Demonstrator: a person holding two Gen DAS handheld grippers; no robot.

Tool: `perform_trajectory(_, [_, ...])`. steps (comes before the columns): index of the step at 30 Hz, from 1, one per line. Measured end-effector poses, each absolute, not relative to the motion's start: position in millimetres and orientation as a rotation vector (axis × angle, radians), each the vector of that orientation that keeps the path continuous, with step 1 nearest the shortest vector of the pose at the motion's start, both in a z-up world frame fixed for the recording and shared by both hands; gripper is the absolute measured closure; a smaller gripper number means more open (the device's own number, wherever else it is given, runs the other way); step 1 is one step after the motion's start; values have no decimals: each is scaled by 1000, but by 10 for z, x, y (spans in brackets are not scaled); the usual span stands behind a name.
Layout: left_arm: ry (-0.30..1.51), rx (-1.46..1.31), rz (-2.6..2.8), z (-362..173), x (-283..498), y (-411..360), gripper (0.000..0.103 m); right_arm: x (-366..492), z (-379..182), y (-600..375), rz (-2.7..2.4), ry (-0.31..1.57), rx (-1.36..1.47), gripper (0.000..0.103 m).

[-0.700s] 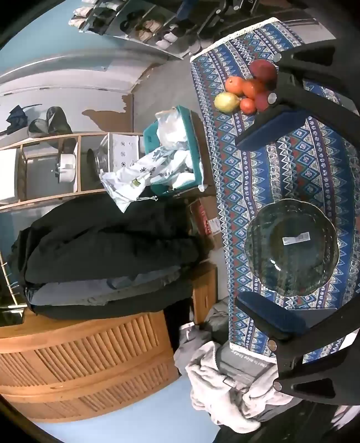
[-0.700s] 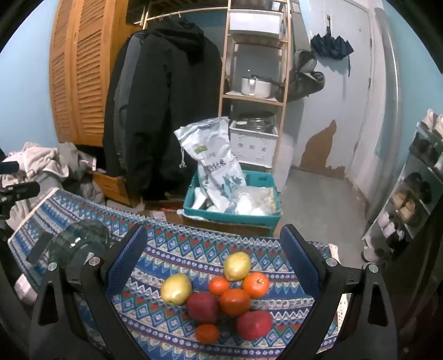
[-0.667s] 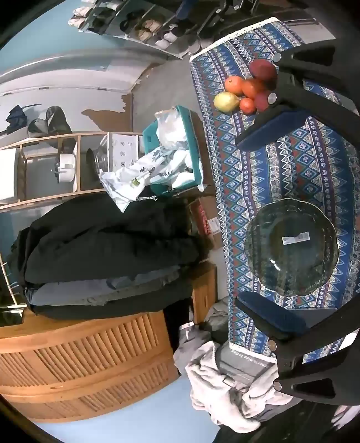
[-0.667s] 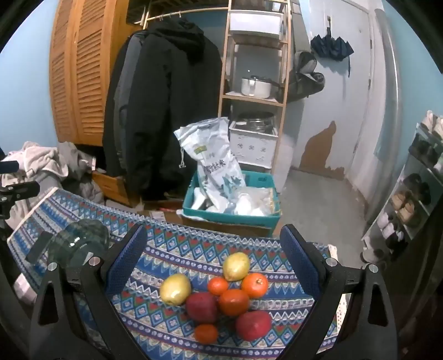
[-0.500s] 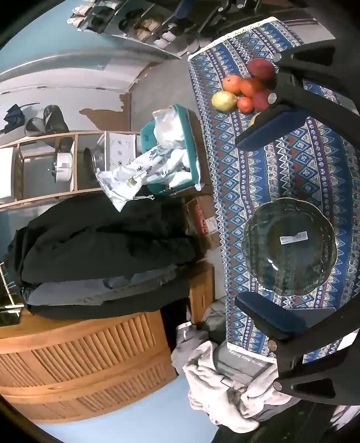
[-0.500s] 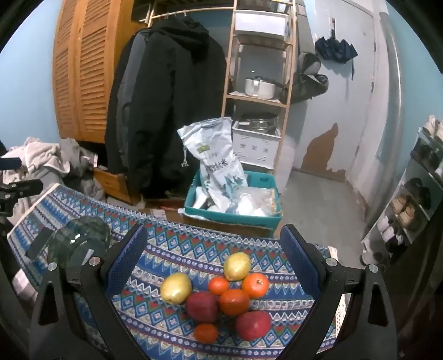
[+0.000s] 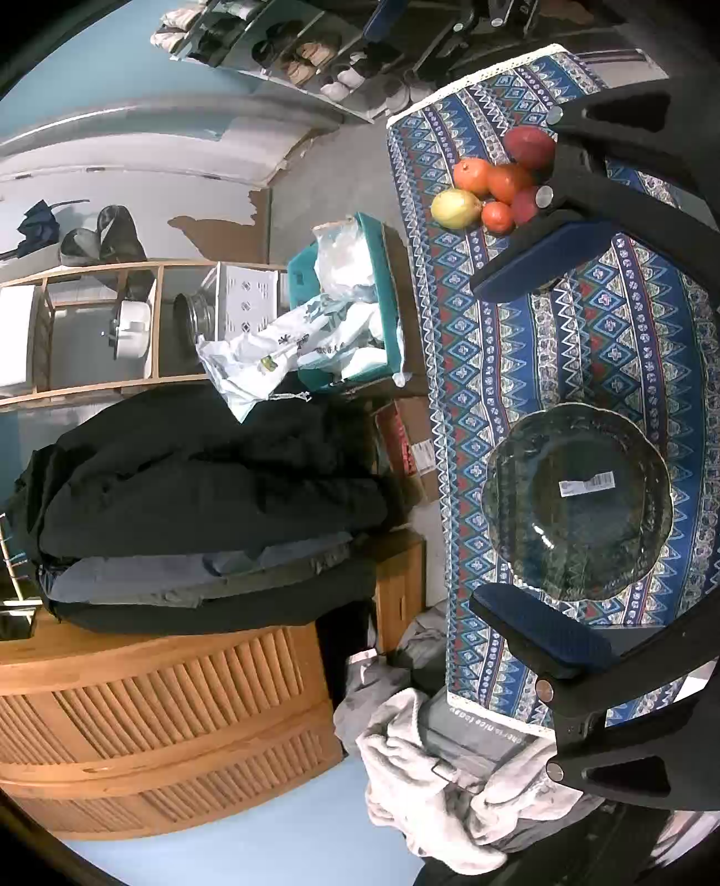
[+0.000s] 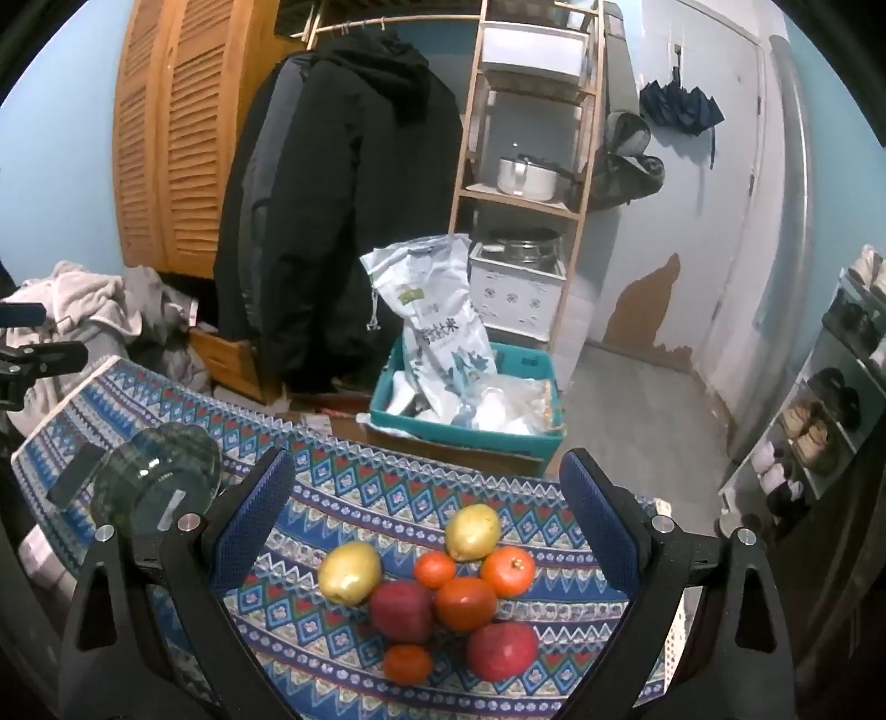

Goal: Organize fruits

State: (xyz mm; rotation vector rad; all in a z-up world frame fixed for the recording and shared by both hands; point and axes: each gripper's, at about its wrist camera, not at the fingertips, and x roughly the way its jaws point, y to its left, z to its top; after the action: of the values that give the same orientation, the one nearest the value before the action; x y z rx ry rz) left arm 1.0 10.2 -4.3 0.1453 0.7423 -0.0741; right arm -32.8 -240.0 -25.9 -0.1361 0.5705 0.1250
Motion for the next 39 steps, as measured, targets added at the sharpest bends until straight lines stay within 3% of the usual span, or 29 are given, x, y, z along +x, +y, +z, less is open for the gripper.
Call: perform_trajectory(39, [738,162,-74,-58,-24,48,1,-311,-288,-2417,134,584,-134,8])
